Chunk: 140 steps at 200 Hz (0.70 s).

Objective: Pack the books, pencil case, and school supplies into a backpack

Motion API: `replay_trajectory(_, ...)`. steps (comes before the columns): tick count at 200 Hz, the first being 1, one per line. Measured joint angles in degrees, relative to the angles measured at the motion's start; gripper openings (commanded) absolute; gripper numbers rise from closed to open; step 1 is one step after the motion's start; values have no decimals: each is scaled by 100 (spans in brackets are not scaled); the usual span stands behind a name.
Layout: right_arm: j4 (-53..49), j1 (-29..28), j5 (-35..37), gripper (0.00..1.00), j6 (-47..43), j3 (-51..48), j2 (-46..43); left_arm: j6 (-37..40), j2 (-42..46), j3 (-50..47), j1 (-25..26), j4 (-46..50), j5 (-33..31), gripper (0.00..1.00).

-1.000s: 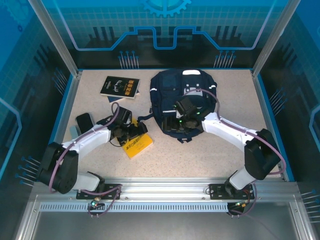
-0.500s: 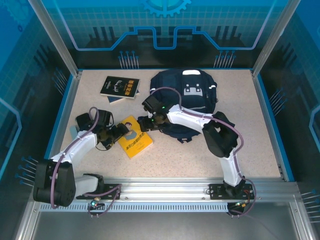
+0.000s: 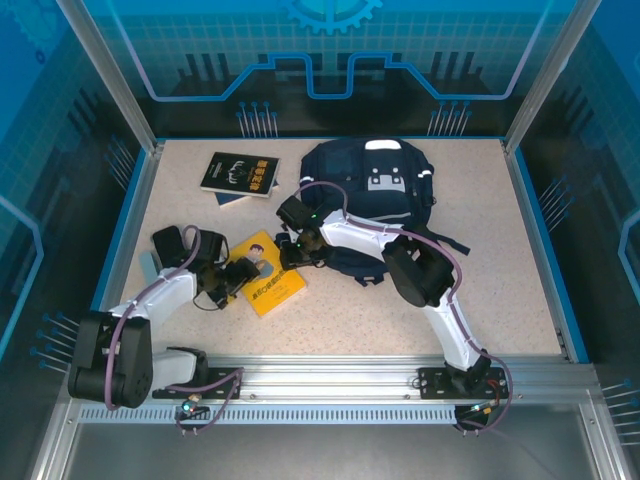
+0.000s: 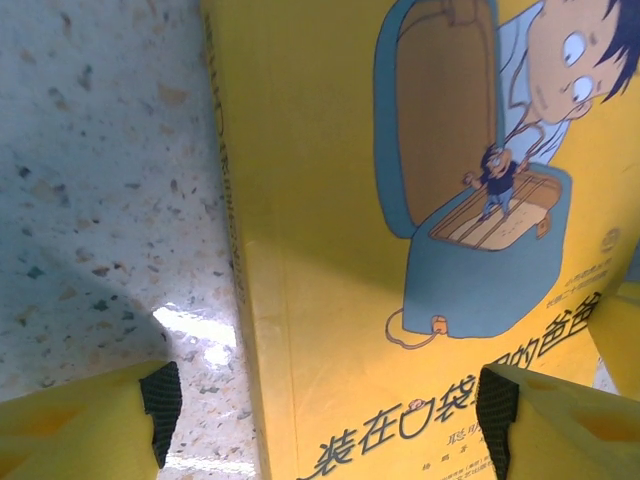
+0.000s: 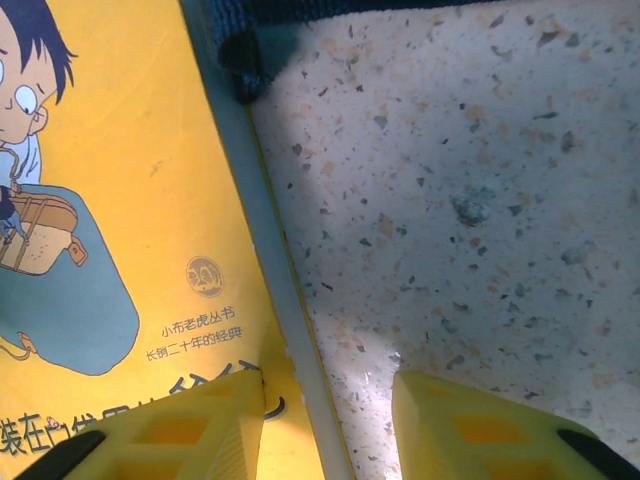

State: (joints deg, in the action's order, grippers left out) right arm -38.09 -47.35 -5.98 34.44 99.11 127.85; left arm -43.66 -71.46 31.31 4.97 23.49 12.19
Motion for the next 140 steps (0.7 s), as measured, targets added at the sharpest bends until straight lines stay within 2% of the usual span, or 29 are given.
replay_trajectory(58, 105, 2, -164, 31, 22, -50, 7, -26, -17, -153, -17, -367, 439, 74)
replay_trajectory(140, 378, 61, -483, 30, 68, -223, 0, -153, -125, -199, -87, -566, 728, 78)
